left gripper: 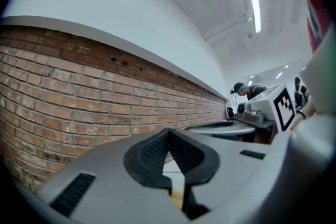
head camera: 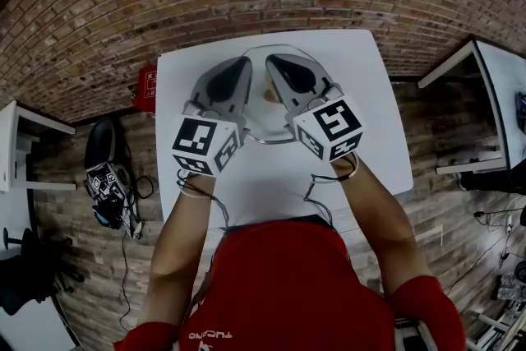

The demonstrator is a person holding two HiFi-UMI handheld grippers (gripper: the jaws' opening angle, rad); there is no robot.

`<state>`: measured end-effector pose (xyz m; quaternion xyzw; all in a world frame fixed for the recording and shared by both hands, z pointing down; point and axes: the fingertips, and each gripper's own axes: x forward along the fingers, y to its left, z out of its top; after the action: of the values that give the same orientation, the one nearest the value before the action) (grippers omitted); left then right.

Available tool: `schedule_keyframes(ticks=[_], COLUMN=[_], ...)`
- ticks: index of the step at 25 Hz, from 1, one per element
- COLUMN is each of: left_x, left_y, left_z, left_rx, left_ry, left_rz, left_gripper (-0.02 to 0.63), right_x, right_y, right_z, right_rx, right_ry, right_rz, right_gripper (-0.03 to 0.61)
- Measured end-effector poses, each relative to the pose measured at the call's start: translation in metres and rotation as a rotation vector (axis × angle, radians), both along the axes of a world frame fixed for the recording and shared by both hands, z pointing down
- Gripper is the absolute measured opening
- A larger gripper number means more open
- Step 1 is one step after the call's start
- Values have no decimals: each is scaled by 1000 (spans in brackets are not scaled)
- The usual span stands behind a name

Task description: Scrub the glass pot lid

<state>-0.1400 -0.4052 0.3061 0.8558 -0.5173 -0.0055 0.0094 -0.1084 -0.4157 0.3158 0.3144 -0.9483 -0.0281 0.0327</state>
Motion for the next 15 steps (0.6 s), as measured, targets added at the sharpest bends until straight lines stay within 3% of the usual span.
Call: schedule_keyframes(ticks=[15], left_x=[6], left_y=[6], left_z=[0], left_rx=[-3], left_ry=[29], left_rz=[35], left_gripper=[17], right_x=[6], right_y=[4], right_z=[3], right_rx=[-19], right_ry=[10], right_rz=[37], right_gripper=[29])
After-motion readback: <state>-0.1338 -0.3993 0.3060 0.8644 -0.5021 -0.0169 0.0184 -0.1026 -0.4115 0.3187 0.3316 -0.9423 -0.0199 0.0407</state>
